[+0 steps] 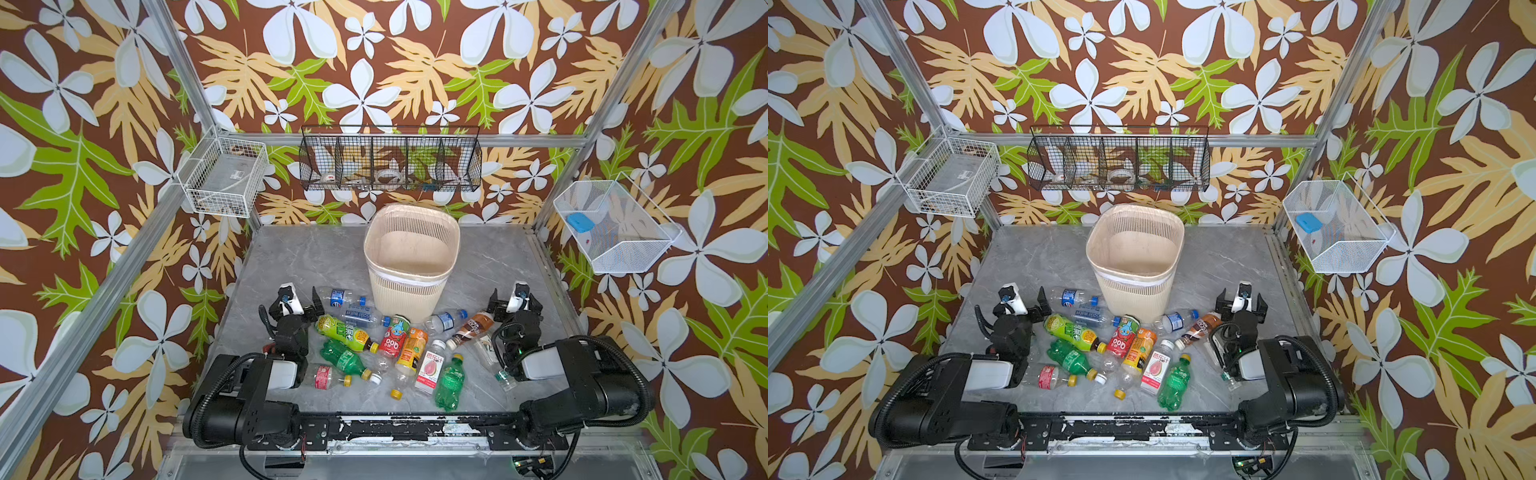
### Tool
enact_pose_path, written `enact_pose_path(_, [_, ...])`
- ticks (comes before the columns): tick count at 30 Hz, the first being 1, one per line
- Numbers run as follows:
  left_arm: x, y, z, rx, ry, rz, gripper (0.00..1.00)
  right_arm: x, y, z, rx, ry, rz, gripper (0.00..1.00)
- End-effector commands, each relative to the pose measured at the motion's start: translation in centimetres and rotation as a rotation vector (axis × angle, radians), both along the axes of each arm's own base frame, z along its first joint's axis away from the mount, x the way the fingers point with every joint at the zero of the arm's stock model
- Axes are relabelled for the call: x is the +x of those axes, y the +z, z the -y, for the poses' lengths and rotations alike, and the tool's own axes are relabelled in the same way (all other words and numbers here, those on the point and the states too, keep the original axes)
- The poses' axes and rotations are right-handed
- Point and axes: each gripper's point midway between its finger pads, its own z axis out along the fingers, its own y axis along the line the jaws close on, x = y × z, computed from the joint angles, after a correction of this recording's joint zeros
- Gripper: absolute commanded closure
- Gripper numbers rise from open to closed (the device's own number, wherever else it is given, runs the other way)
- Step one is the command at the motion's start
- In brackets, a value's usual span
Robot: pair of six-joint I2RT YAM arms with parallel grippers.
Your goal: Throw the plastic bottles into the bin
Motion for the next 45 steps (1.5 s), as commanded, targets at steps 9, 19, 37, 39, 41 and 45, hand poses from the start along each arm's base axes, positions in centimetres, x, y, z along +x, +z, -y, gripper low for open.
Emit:
enact_pose_path(9, [0.2,1.0,0.0,0.003,0.001,0.036,0.00,0.0,0.2,0.0,0.002,-0.003,0.008,0.00])
enact_pose_path(19, [0.2,0.9,0.0,0.003,0.001,0.036,0.00,0.0,0.2,0.0,0.002,-0.002,0.009,0.00])
enact_pose_path(37, [0.7,2.1,-0.1,-0.002,-0.001,0.021,0.00,0.0,1.0,0.5,0.008,-0.027,0.022,0.00])
enact_pose_path(39, [1.6,4.4,-1.0,-0.036,0.065,-0.043,0.00,0.7,2.6,1.0,0.015,-0.065,-0.031,0.00])
enact_pose_path(41, [2.4,8.7,-1.3,-0.096,0.100,-0.060,0.00,1.7,6.4,1.6,0.088,-0.121,-0.039,0.00])
enact_pose_path(45, [0.9,14.4,-0.8,-0.185,0.070,-0.042,0.00,2.0,11.9,0.2,0.307,-0.073,-0.001,0.00])
